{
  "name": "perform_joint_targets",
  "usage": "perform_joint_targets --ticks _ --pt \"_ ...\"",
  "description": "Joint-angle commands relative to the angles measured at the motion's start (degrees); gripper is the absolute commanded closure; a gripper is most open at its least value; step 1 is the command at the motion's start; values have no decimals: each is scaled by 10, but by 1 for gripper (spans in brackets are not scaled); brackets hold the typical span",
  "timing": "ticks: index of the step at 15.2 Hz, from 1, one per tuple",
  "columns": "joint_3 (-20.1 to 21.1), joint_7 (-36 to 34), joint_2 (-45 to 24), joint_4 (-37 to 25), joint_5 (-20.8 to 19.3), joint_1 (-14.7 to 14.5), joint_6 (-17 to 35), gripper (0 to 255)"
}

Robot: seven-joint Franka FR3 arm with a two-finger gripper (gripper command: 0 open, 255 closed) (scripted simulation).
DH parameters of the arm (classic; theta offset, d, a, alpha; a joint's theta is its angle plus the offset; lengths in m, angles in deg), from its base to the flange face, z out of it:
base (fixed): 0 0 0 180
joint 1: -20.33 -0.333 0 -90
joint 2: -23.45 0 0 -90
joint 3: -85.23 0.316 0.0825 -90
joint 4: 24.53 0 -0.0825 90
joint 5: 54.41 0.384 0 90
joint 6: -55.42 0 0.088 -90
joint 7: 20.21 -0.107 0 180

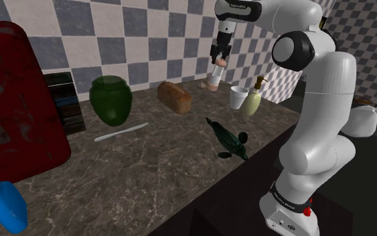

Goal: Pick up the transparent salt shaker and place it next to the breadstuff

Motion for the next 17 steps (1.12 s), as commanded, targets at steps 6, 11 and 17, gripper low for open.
perform_joint_targets --ticks 6,11,17 --pt "0 2 21 86 1 1 66 255" --pt "0 3 27 135 1 1 108 255" --pt "0 4 29 184 2 2 155 255"
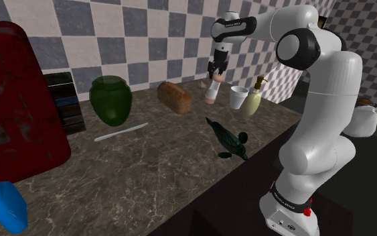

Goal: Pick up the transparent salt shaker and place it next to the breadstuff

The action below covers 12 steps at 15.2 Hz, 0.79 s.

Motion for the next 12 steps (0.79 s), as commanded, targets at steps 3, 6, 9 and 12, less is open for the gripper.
perform_joint_targets --ticks 3,6,9,12 --pt "0 1 1 32 0 0 31 255" --pt "0 1 -1 52 0 0 54 255" --pt "0 2 -2 61 0 0 63 255" --pt "0 2 -2 61 0 0 63 255"
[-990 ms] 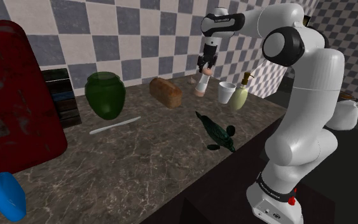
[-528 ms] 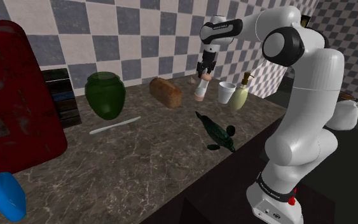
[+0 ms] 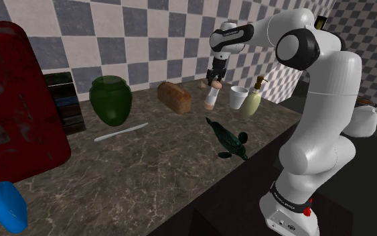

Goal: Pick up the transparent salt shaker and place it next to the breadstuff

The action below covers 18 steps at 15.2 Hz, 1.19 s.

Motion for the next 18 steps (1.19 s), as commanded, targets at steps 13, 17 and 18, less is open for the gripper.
perform_joint_targets --ticks 13,17,18 --pt "0 0 10 -58 0 1 -68 0" --pt "0 0 10 -58 0 1 -68 0" --pt "0 0 10 -58 0 1 -68 0"
